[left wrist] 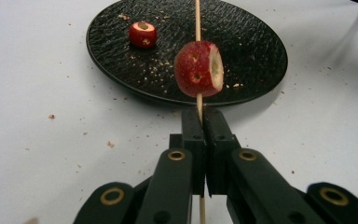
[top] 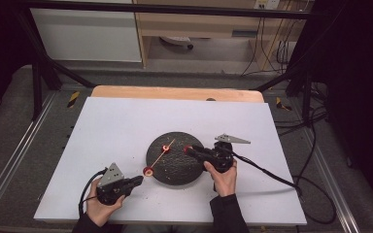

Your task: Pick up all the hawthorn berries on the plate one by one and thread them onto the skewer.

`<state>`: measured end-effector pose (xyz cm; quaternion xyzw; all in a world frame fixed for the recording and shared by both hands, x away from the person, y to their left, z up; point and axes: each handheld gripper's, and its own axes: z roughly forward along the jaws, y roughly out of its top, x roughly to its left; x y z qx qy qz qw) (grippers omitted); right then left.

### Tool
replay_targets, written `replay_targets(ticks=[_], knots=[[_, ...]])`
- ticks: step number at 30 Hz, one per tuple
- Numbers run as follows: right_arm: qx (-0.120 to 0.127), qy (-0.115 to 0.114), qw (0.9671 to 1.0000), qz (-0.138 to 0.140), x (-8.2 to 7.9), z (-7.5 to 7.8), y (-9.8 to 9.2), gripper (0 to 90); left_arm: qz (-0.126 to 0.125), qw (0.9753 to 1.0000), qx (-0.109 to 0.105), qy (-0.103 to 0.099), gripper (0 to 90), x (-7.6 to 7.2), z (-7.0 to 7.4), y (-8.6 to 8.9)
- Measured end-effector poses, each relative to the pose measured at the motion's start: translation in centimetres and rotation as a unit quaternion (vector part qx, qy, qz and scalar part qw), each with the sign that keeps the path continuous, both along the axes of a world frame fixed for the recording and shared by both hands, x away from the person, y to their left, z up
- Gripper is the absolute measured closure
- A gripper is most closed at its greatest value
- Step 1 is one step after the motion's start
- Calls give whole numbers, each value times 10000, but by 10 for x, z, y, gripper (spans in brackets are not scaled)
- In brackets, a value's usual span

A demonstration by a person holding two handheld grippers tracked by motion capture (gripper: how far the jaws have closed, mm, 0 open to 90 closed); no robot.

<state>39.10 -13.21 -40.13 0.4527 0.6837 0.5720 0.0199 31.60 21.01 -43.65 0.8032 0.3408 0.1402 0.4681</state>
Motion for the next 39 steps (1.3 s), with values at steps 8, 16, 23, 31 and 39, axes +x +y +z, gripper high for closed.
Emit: replay_targets(ticks=[8,16,23,31,39], knots=[[728,-354,9952,-552,-10,-11,3,619,69,9999,-61,-60,880,-1,1,-3],[1253,-689,9841,-1054,-12,-19,5,619,98,9999,-105,-89,880,1,2,-10],[1609,-913,9728,-1394,-5,-17,4,620,79,9997,-125,-171,880,5,8,-21],[1951,-1037,9617,-1622,6,-6,-2,620,-20,9994,-185,-292,880,8,15,-38],[2189,-1102,9545,-1698,13,1,-7,620,-108,9989,-269,-365,880,7,19,-50]])
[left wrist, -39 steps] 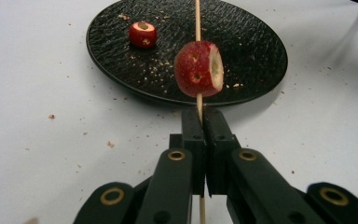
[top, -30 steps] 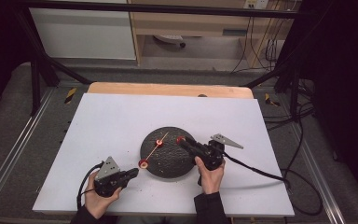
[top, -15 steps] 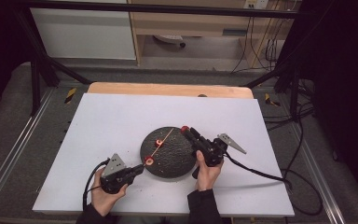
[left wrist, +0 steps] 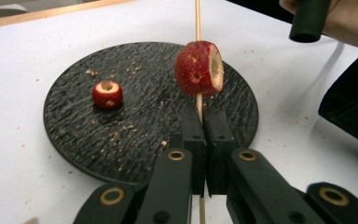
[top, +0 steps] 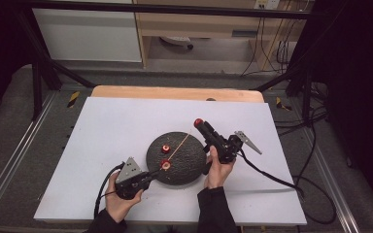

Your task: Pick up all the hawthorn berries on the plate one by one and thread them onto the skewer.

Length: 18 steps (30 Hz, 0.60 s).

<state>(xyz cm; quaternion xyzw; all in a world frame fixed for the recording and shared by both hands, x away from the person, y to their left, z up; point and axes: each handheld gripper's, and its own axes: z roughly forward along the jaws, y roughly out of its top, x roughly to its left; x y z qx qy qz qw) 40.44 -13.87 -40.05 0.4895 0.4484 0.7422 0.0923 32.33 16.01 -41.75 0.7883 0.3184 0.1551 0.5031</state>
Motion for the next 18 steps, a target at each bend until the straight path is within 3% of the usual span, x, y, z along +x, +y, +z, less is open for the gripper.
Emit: replay_targets(ticks=[18], knots=[[187,-75,9997,99,-3,-2,2,621,18,10000,3,-65,880,0,1,-7]])
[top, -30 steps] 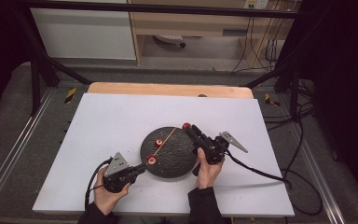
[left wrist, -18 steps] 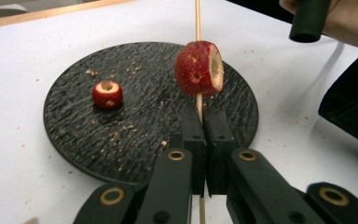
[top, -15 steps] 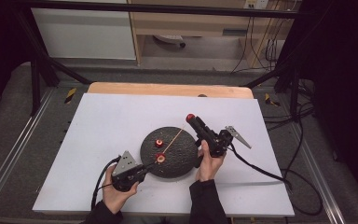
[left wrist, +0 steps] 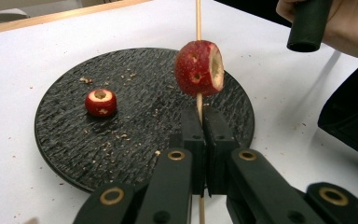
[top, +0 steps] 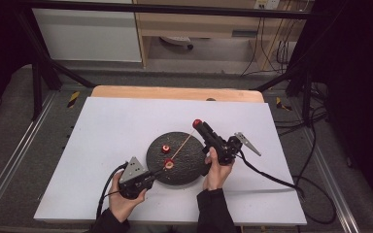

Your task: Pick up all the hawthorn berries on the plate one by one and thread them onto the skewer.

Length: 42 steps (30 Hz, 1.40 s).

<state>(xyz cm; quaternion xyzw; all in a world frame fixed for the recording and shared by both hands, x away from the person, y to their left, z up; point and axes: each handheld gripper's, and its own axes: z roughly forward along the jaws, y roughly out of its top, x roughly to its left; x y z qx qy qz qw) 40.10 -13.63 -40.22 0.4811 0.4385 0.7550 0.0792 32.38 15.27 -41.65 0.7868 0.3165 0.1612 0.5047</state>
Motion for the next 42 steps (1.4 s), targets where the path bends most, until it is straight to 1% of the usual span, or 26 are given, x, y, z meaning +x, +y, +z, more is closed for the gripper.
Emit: replay_targets(ticks=[7,11,15,20,26,35,42], knots=[[-31,24,10000,70,0,-1,1,621,18,10000,-16,-26,880,0,1,-2],[11,14,10000,60,0,-3,2,621,112,9999,-25,-25,880,1,3,-8],[35,2,10000,87,-1,-5,4,622,228,9997,-90,-61,880,2,6,-15],[21,33,9999,148,-2,-8,6,622,287,9995,-136,-85,880,5,9,-23],[-31,79,9996,259,-6,-12,8,622,252,9994,-221,-22,880,15,11,-28],[-185,124,9988,447,-13,-16,10,621,195,9994,-269,-34,881,27,18,-37],[-360,184,9976,570,-16,-18,11,620,160,9996,-234,-26,880,32,18,-41]])
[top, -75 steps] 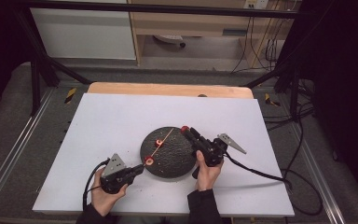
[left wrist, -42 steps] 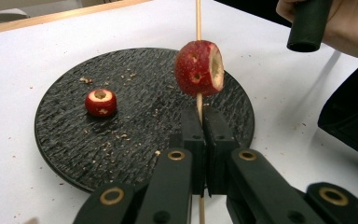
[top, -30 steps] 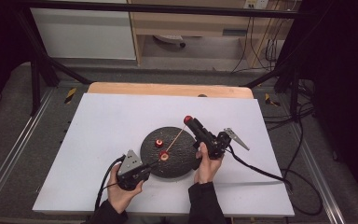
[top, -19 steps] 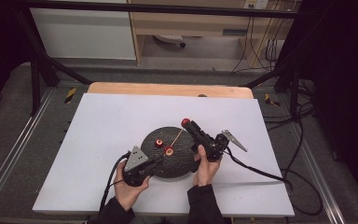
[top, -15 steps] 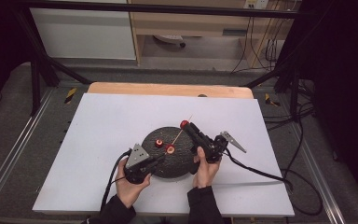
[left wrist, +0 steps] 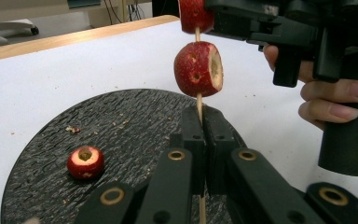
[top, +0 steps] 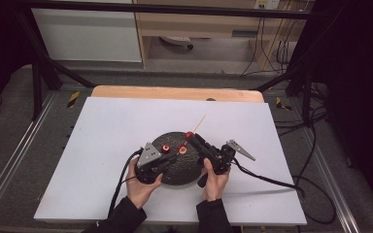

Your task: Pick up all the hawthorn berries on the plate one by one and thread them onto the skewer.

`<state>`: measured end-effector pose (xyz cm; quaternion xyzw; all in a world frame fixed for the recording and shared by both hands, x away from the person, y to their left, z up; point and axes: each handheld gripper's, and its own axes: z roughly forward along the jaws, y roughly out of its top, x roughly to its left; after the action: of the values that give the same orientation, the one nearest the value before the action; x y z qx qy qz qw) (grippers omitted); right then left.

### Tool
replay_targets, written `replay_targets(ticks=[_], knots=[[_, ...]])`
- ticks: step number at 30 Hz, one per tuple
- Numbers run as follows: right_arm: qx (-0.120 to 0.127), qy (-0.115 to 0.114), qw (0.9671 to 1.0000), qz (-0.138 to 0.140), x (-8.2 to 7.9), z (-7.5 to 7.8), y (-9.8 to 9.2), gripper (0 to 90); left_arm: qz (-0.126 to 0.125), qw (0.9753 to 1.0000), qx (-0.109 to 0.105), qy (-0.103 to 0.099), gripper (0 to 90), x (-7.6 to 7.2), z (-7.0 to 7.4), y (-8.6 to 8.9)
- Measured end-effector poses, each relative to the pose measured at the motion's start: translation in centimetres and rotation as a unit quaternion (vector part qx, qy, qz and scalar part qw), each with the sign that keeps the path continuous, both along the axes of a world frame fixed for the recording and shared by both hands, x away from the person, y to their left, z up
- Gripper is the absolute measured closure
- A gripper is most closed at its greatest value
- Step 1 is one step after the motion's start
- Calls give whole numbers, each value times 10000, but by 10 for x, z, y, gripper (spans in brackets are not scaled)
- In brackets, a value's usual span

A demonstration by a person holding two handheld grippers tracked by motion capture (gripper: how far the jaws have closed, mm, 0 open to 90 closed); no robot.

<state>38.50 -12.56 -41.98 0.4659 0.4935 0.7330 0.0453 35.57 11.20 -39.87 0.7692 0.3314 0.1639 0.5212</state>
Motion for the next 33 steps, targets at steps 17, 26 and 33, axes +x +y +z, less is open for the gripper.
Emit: replay_targets(ticks=[17,26,33], knots=[[-1425,214,9882,518,1,13,-18,293,-27,9995,197,255,880,-2,-10,39],[-2830,559,9531,917,6,7,-25,92,-48,9989,303,351,880,-9,-13,66],[-3481,645,9268,1249,7,5,-26,26,-19,9984,378,429,880,-17,-18,89]])
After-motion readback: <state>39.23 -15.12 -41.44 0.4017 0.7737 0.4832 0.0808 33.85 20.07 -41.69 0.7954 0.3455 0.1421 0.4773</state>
